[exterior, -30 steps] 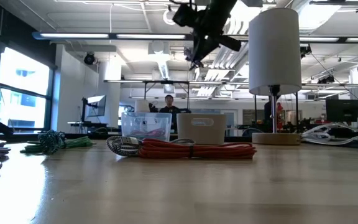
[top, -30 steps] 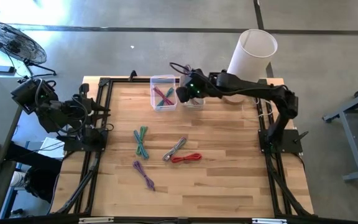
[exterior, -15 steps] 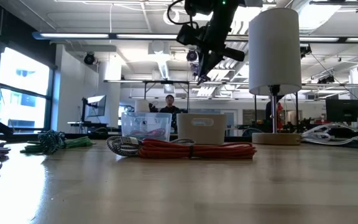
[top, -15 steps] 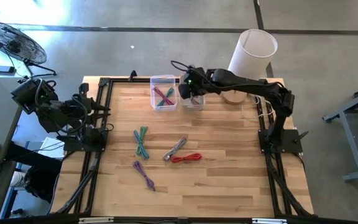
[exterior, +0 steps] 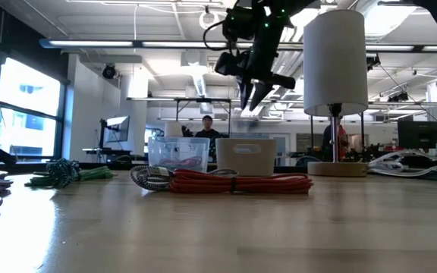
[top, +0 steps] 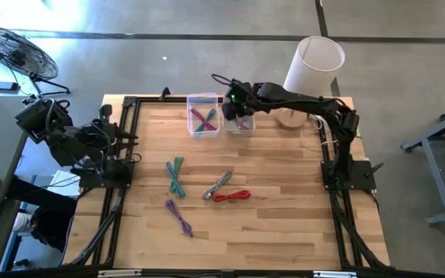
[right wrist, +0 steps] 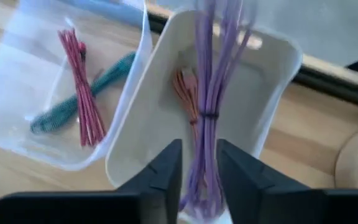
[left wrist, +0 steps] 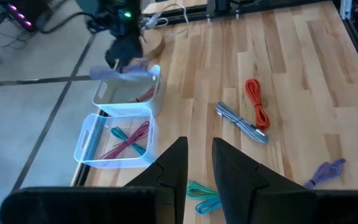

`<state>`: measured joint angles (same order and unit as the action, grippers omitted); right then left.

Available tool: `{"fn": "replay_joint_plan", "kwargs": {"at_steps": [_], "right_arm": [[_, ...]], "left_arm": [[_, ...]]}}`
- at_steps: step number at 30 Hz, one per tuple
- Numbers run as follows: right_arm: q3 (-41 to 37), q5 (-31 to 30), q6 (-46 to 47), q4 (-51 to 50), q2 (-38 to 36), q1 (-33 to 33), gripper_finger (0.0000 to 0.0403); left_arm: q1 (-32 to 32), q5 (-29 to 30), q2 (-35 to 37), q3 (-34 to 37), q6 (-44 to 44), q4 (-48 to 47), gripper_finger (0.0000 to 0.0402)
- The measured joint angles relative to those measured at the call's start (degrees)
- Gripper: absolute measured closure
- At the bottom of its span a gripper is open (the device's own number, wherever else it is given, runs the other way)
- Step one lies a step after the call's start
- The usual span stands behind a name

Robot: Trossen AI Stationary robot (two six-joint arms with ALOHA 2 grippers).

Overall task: Pick & Place USB Port
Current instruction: Put the violet charger cable into the gray bin, then put the black patterned charger cable into the transparent bin

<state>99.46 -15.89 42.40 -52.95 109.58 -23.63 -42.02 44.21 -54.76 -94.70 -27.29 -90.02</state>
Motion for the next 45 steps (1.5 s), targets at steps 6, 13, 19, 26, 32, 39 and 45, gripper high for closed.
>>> {"fn": "replay_joint_plan", "kwargs": {"at_steps": [6, 13, 19, 26, 32, 39, 45], "right_arm": [[0.0, 3.3, -3.9, 4.1, 0.0, 0.1, 0.0259], [0.0, 19.9, -16.0, 11.1, -1.0, 1.3, 0.0248], [0.0, 28.2, -31.1, 7.2, -4.4, 10.0, 0.0262], [0.0, 28.2, -35.2, 4.9, -9.0, 21.4, 0.0269], [0.0, 26.0, -37.6, 4.3, -9.8, 29.1, 0.0269], [0.0, 20.8, -49.4, 3.7, -9.8, 33.4, 0.0269], [0.0, 17.3, -59.5, -1.8, -8.5, 32.5, 0.0269]], "left_arm": [[0.0, -1.1, -0.3, 0.0, 0.1, 0.0, 0.033], [0.0, -3.5, -0.7, 0.0, 0.1, 0.0, 0.033], [0.0, -8.6, -0.6, 0.0, 0.0, 0.0, 0.033], [0.0, -12.3, -0.6, 0.0, 0.0, 0.0, 0.033], [0.0, -10.7, -0.6, 0.0, 0.0, 0.0, 0.033], [0.0, -9.6, -0.4, 0.0, -0.4, 0.0, 0.033], [0.0, -6.0, 0.7, 0.0, -1.4, 0.0, 0.033]]}}
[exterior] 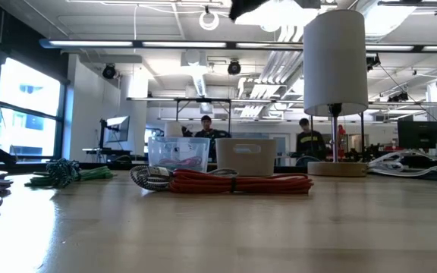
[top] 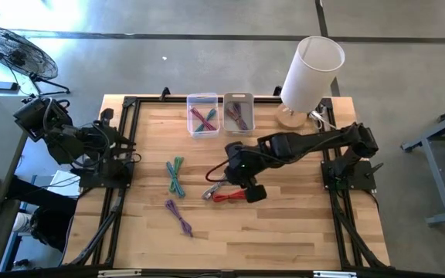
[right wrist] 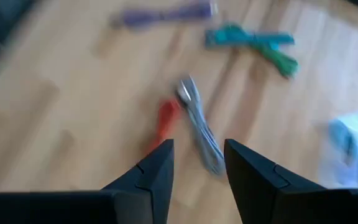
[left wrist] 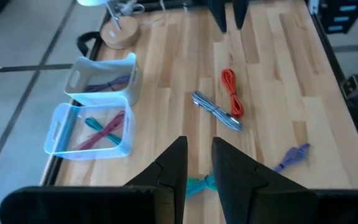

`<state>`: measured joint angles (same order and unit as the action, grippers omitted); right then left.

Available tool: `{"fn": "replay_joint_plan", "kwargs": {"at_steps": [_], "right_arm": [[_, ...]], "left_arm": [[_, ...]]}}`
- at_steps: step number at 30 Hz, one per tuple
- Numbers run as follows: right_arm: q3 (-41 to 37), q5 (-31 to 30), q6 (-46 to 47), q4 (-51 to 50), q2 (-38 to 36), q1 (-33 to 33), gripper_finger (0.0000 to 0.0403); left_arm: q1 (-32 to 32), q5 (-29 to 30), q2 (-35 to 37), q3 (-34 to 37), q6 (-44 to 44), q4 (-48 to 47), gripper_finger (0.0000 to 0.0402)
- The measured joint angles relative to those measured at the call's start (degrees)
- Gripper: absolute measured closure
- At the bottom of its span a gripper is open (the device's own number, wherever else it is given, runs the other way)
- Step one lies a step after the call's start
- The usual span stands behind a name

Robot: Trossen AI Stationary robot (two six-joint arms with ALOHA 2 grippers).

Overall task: Pick & Place USB Port
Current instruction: Put the black patterned charger cable into the transparent bin

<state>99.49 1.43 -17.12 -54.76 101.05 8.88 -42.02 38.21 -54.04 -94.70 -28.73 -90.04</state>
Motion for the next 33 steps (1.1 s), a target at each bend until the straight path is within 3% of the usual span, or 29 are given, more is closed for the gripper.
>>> {"fn": "replay_joint_plan", "kwargs": {"at_steps": [6, 13, 33], "right_arm": [[0.0, -5.4, -10.6, -4.3, 3.2, -1.6, 0.0269], [0.0, -5.6, -18.0, -4.6, 7.3, -3.7, 0.0269], [0.0, -2.0, -22.4, -1.7, 18.5, -4.6, 0.0269]], "left_arm": [[0.0, 1.8, 0.0, 0.0, 0.0, 0.0, 0.033], [0.0, 2.0, -0.2, 0.0, -0.5, 0.0, 0.033], [0.0, 2.0, -0.2, 0.0, -1.4, 0.0, 0.033]]}}
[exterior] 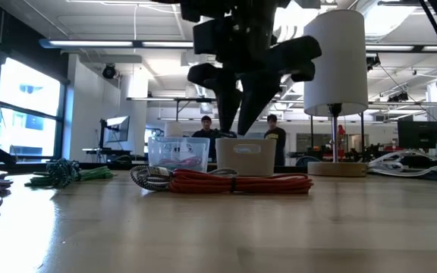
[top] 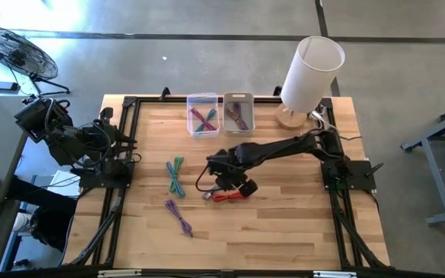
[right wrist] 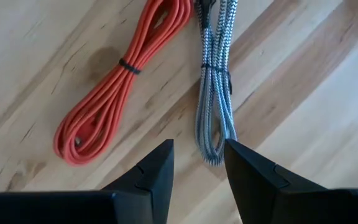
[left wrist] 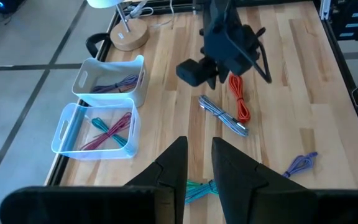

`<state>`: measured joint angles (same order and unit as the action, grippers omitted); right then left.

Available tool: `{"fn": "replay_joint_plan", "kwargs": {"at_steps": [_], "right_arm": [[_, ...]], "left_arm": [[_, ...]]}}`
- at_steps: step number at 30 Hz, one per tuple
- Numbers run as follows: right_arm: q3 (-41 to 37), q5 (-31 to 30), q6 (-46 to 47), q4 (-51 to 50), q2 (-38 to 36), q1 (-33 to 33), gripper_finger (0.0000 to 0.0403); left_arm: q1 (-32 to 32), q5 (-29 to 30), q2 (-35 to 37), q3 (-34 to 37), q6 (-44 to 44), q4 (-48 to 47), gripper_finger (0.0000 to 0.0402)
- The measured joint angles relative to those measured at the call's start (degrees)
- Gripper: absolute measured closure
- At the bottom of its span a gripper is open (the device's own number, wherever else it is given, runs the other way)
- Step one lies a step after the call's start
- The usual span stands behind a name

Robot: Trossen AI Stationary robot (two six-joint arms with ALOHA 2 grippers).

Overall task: Pick & Place USB Port
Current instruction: Put the black patterned charger cable into the transparent bin

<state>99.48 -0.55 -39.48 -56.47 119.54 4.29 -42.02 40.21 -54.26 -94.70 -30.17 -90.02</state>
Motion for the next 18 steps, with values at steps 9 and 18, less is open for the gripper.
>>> {"fn": "replay_joint_plan", "kwargs": {"at_steps": [9, 18], "right_arm": [[0.0, 1.2, -0.6, 1.6, 1.9, -0.2, 0.0269], [0.0, -2.2, -0.5, 4.1, 3.0, -0.2, 0.0269]], "left_arm": [[0.0, 0.0, 0.0, 0.0, -0.1, 0.0, 0.033], [0.0, 0.0, 0.0, 0.0, -0.1, 0.0, 0.033]]}}
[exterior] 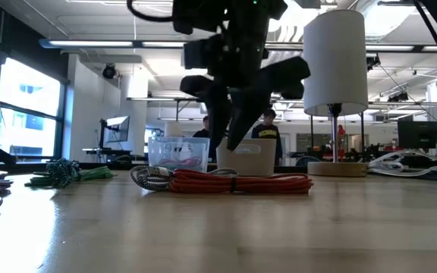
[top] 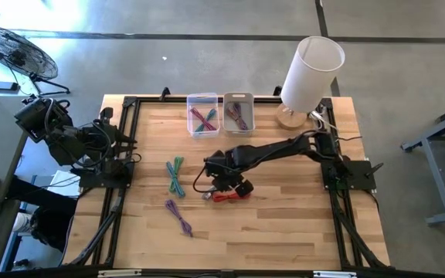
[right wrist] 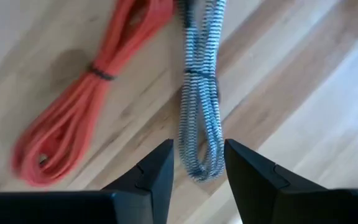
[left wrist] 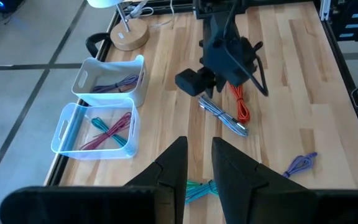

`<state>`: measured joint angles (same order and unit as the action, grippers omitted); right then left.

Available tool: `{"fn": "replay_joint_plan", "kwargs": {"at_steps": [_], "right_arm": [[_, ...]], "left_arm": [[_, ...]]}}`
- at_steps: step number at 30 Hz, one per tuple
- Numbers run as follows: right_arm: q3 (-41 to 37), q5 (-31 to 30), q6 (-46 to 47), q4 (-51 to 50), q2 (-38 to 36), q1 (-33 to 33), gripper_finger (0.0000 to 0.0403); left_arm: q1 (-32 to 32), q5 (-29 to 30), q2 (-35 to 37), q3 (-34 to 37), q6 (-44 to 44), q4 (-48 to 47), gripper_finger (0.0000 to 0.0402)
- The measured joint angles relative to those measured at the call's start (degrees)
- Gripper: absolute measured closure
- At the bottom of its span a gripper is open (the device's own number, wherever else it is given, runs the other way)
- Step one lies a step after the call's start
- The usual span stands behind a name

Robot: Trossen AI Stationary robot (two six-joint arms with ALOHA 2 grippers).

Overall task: Pick & Place USB Port
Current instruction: Put the black patterned charger cable into the transparent bin

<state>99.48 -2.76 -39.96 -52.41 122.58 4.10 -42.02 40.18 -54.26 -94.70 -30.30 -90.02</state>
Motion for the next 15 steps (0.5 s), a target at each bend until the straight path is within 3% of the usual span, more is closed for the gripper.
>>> {"fn": "replay_joint_plan", "kwargs": {"at_steps": [7, 15], "right_arm": [[0.0, -4.7, 0.5, 0.8, 1.9, 0.0, 0.0269], [0.0, -2.8, 1.0, 0.1, 2.1, 0.0, 0.0269]], "left_arm": [[0.0, 1.0, 0.0, 0.0, 0.0, 0.0, 0.033], [0.0, 1.4, 0.0, 0.0, 0.0, 0.0, 0.033]]}}
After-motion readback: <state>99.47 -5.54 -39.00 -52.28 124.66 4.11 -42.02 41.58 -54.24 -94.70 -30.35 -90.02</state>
